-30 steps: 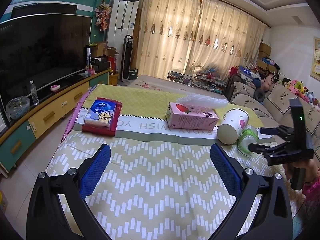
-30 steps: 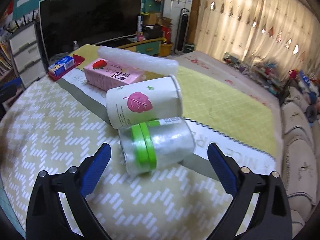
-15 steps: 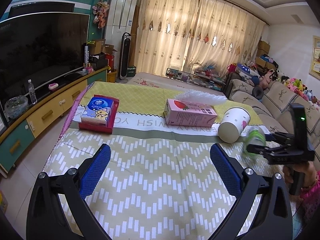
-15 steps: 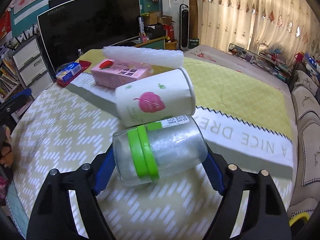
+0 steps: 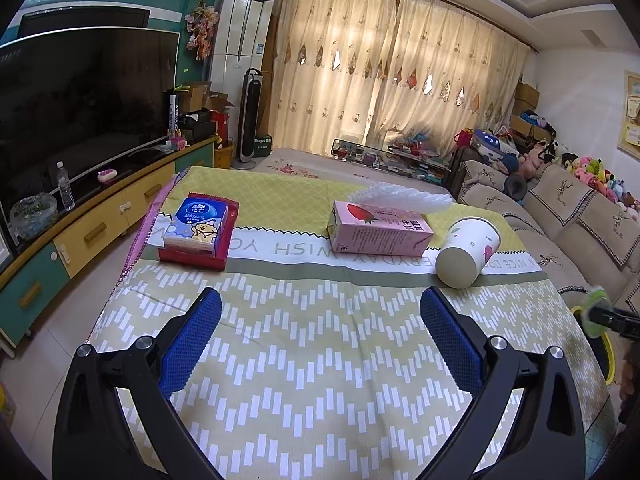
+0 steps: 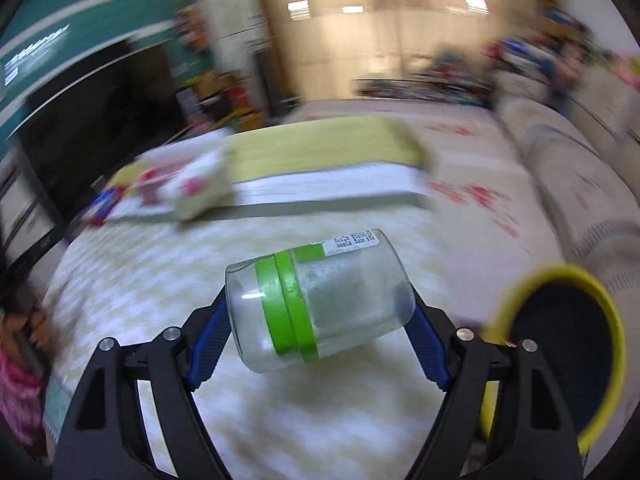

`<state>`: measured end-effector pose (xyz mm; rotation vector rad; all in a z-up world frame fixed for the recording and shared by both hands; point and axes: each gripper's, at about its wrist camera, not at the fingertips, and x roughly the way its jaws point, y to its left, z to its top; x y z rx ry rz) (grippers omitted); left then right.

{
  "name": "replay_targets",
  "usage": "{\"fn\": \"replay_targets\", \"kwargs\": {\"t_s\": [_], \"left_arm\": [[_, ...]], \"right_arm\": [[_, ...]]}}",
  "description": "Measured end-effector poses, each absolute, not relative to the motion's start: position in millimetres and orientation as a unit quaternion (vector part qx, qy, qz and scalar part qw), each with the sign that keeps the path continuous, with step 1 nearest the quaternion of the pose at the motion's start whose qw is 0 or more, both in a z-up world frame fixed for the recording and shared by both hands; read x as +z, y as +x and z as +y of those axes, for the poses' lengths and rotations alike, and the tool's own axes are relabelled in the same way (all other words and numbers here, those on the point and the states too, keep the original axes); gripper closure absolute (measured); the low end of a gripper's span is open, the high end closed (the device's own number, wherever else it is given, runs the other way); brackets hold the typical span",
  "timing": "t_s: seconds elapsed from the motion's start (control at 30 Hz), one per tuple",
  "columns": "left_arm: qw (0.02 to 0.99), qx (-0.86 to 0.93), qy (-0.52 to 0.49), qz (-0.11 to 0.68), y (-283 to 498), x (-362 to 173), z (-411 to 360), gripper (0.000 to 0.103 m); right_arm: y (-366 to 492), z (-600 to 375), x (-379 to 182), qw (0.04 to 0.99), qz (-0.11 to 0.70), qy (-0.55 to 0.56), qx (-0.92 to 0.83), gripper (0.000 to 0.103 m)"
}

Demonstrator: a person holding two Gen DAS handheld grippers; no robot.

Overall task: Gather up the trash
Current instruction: 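Carry the clear jar over the yellow bin and open the right gripper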

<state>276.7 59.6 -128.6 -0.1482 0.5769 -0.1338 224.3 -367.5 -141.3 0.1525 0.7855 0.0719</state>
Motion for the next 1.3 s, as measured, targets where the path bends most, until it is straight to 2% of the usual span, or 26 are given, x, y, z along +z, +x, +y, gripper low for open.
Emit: {"fn": "replay_targets", "kwargs": {"t_s": [0.23, 0.47, 0.63, 1.0, 1.3], "left_arm": [[0.952, -0.067, -0.073, 0.289, 275.9, -128.5, 58.9, 0.005], [0.954, -0.066, -0.069, 0.285, 274.3, -126.5, 59.0, 0.005], [0.951, -0.067, -0.073, 0.292, 276.0, -128.1, 60.7, 0.005], [0.949, -0.090, -0.064, 0.296, 276.0, -128.5, 52.1, 0.005], [0.924, -0.168, -0.026, 0.342, 290.2, -116.7, 13.6, 0.005]], "right_arm": [[165.3, -489.8, -163.7, 0.893, 0.390, 0.156, -0.159, 0.028], [157.7, -536.0, -183.7, 0.874, 0.404, 0.170, -0.211, 0.028], [160.6, -545.9, -190.4, 0.867, 0.396, 0.187, -0.238, 0.023], [150.1, -526.2, -188.1, 0.873, 0.380, 0.208, -0.225, 0.022], [151.9, -511.2, -182.9, 0.880, 0.375, 0.211, -0.201, 0.021]]}}
